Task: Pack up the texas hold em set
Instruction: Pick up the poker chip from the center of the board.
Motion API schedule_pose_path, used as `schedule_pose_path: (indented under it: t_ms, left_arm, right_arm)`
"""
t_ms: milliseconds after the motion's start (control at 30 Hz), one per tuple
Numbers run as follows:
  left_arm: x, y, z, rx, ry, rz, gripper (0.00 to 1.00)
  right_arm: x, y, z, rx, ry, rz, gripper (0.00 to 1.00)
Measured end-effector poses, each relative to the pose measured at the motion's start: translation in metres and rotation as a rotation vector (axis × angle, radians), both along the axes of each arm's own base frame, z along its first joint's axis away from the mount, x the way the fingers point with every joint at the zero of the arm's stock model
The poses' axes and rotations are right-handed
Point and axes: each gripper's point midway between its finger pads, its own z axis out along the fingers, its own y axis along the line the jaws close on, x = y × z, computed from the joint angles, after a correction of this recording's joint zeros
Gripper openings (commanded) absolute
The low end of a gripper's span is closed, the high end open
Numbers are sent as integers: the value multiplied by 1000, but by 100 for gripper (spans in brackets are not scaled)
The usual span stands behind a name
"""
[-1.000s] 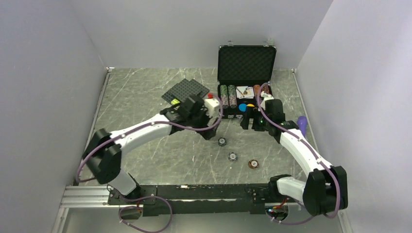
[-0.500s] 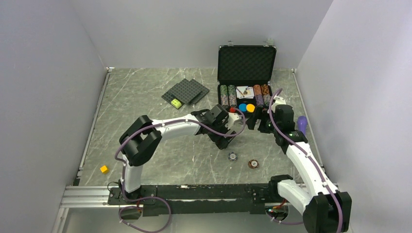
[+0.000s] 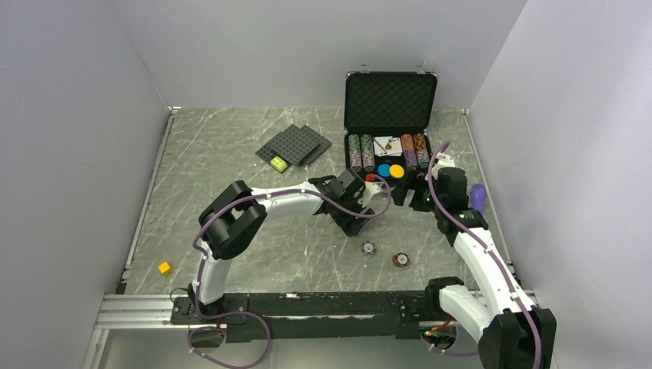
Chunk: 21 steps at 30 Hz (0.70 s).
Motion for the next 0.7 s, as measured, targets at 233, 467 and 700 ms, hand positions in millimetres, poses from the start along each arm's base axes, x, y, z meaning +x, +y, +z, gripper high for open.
schedule_pose_path:
  t_ms: [233, 467, 700]
  left_arm:
    - [-1, -1, -5, 32, -42, -24, 71]
    - [3, -2, -7, 62, -91, -48, 64]
    - [4, -6, -9, 70, -123, -73, 29]
  right_arm:
    - [0, -1, 0, 6, 0, -4, 93]
    - [-1, 0, -1, 13, 0, -1, 93]
    - [-2, -1, -3, 14, 4, -4, 93]
